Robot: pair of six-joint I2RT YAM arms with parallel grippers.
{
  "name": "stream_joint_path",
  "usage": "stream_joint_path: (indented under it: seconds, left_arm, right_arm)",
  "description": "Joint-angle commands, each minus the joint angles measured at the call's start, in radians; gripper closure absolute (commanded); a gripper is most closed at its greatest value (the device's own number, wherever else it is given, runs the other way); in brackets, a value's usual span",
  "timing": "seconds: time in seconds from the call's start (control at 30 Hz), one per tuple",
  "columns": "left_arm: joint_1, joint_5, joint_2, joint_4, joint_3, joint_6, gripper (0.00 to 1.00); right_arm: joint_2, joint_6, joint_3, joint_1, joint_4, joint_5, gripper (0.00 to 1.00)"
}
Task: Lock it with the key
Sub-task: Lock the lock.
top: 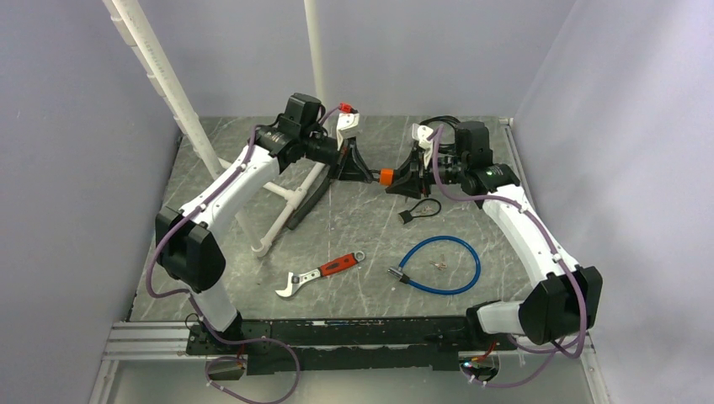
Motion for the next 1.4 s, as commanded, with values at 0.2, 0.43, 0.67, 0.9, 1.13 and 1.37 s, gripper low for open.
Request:
stream_joint_path:
  seconds: [0.2, 0.43, 0.67, 0.9, 1.13, 1.37]
  left_arm:
    - [-0.117, 0.03, 0.004, 0.15, 0.037, -0.02, 1.0]
    - [-0.139, 0.041, 0.006, 0.137, 0.046, -0.012, 1.0]
    - [-0.137, 0.026, -0.032, 0.195, -0.013, -0.05, 1.0]
    - [-0.024, 0.0, -0.104, 0.18, -0.065, -0.103, 0.76]
    - [0.005, -0.01, -0.123, 0.086, -0.034, -0.039, 0.49]
    - [0.005, 0.014, -0.09, 0.051, 0.022, -0.019, 0.6]
  right_arm:
    - [0.023, 0.005, 0.073, 0.089, 0.161, -0.123, 1.0]
    - [0.064, 0.045, 0.102, 0.111, 0.202, -0.133, 1.0]
    - [0.058, 0.025, 0.085, 0.127, 0.176, -0.133, 1.0]
    - [0.011, 0.079, 0.061, 0.015, 0.131, -0.127, 1.0]
    - [-0.067, 0.133, -0.007, -0.04, 0.151, -0.122, 1.0]
    - [-0.092, 0.105, -0.018, -0.038, 0.103, -0.118, 1.0]
